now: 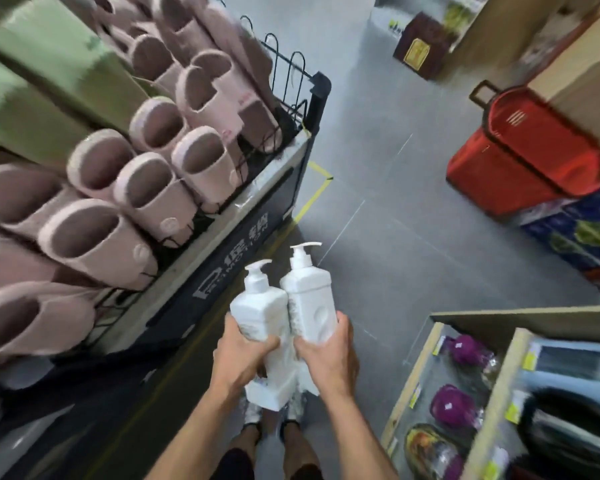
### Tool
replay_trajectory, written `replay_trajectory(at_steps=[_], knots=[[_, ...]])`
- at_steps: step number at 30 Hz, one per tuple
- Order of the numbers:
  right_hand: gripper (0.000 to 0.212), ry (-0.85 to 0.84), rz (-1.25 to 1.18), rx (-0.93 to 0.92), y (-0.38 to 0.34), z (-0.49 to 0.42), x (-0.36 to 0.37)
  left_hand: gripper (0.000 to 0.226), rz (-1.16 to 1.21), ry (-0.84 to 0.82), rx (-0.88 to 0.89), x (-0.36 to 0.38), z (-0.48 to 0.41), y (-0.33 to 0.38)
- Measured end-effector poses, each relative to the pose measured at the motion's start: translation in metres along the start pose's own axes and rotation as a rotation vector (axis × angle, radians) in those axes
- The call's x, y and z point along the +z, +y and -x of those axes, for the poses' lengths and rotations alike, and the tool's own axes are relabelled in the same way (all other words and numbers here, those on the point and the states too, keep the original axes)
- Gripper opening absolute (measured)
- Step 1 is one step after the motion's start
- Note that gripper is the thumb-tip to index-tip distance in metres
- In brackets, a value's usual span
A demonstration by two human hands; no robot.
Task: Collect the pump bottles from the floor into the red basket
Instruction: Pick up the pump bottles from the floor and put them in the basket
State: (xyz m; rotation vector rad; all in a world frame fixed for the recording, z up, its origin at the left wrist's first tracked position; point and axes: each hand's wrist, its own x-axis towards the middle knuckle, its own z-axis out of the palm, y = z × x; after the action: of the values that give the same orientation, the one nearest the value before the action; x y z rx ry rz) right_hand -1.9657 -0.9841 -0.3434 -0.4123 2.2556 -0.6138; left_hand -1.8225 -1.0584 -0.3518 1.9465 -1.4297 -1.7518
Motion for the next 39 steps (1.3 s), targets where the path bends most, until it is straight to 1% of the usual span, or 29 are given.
replay_trajectory(at_steps=[4, 8, 13, 17, 20, 24, 32, 37, 39], knots=[[0.085, 0.049, -0.029, -0.044, -0.039, 0.051, -0.033, 0.079, -0.036, -0.007, 0.088, -0.035, 0.047, 0.042], [0.076, 0.028, -0.009, -0.11, -0.058, 0.082, -0.047, 0.075, -0.059, 0.02, 0.136, -0.062, 0.086, 0.065], [0.074, -0.027, 0.013, -0.218, -0.059, 0.096, -0.056, 0.077, 0.015, 0.124, 0.164, -0.078, 0.121, 0.059], [0.075, -0.107, 0.064, -0.326, -0.052, 0.099, -0.061, 0.077, 0.018, 0.241, 0.151, -0.084, 0.147, 0.05], [0.075, -0.178, 0.139, -0.428, -0.05, 0.098, -0.068, 0.076, 0.056, 0.343, 0.109, -0.085, 0.164, 0.041], [0.073, -0.249, 0.171, -0.548, -0.048, 0.097, -0.077, 0.076, 0.123, 0.479, 0.047, -0.076, 0.188, 0.03], [0.07, -0.411, 0.309, -0.768, -0.059, 0.095, -0.091, 0.075, 0.334, 0.689, -0.15, -0.055, 0.242, -0.021], [0.068, -0.533, 0.402, -0.823, -0.075, 0.115, -0.071, 0.067, 0.319, 0.799, -0.224, -0.065, 0.284, -0.058], [0.068, -0.574, 0.451, -0.862, -0.08, 0.129, -0.057, 0.065, 0.348, 0.855, -0.257, -0.073, 0.302, -0.075]])
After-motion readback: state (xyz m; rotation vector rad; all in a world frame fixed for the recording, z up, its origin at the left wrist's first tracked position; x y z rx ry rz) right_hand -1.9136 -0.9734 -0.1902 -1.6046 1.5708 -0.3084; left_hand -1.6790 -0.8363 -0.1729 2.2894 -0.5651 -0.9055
